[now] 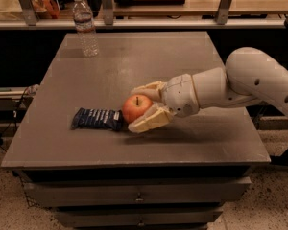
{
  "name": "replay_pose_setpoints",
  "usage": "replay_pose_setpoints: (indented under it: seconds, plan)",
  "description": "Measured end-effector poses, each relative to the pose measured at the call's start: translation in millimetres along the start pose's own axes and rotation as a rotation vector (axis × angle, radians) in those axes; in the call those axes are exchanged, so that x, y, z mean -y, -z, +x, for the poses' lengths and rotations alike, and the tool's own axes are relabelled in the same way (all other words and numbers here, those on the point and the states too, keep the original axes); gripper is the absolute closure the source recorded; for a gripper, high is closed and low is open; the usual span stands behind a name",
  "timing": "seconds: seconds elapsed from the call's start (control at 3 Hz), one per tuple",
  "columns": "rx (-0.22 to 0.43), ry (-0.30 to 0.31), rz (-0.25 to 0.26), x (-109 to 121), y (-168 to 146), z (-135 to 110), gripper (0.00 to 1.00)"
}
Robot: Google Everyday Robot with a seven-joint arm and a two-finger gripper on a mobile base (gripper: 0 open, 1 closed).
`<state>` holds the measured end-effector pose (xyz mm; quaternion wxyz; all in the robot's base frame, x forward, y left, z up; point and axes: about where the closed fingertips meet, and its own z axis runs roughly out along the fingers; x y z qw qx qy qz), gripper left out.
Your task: Move apple near rxbar blueberry
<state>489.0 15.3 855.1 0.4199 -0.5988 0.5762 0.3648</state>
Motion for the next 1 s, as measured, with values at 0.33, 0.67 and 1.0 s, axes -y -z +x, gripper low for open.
replay_pose_setpoints:
  seconds: [0.33,0.67,1.0]
  plan:
    - [-0.029,-0.008,0.023,5.8,16.1,8.8,0.00]
    - [-0.071,-0.039,0.110,34.4,73.6,35.8,0.00]
    - [-0.157,-0.088,0.393,81.6,209.0,56.1,0.00]
